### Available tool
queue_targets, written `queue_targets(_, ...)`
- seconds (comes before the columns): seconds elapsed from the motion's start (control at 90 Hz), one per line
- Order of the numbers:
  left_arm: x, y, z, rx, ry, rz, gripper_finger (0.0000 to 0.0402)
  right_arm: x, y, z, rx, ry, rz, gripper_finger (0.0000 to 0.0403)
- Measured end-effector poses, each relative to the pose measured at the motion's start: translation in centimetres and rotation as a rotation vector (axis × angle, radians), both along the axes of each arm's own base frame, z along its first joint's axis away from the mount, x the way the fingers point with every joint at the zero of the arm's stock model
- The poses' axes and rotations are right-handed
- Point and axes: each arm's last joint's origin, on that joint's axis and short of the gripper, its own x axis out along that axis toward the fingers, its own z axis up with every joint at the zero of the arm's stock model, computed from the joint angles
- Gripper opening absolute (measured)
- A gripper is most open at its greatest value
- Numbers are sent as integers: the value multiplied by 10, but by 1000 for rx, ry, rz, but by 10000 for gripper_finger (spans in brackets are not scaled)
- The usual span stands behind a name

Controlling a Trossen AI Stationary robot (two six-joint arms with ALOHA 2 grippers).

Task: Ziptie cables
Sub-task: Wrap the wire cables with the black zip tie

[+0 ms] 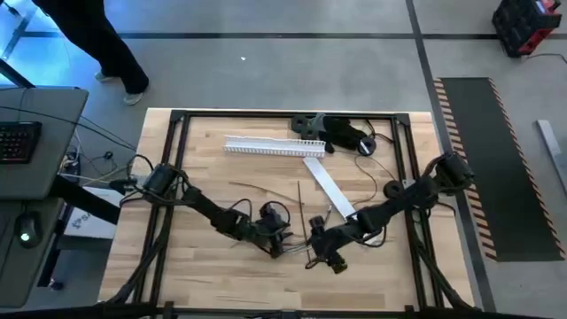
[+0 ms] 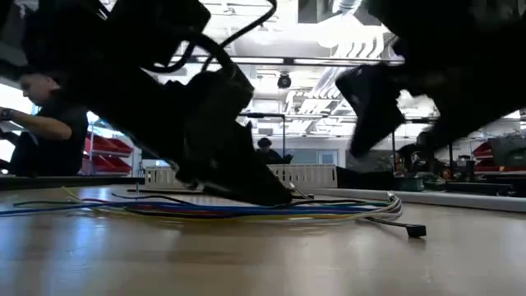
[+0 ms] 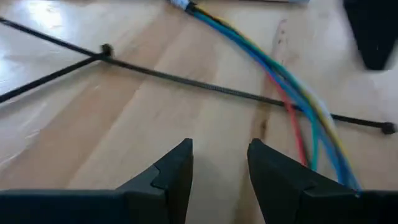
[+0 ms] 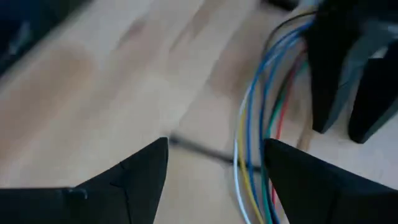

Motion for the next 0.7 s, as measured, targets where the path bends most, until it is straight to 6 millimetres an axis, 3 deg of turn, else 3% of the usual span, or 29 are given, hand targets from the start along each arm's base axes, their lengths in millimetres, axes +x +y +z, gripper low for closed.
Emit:
queue_targets(0.167,3,-13,9,31,-26,-68,133,-1,13,-10,-148,-41,132,232)
queue_targets(0.322,8,-19,15,-2,-38,-131,133,12,23,-17,-158,-30,162,197)
queue_targets(0.7,9,-20,17,23,-41,-161,133,23,26,-31,-279,58,297,96)
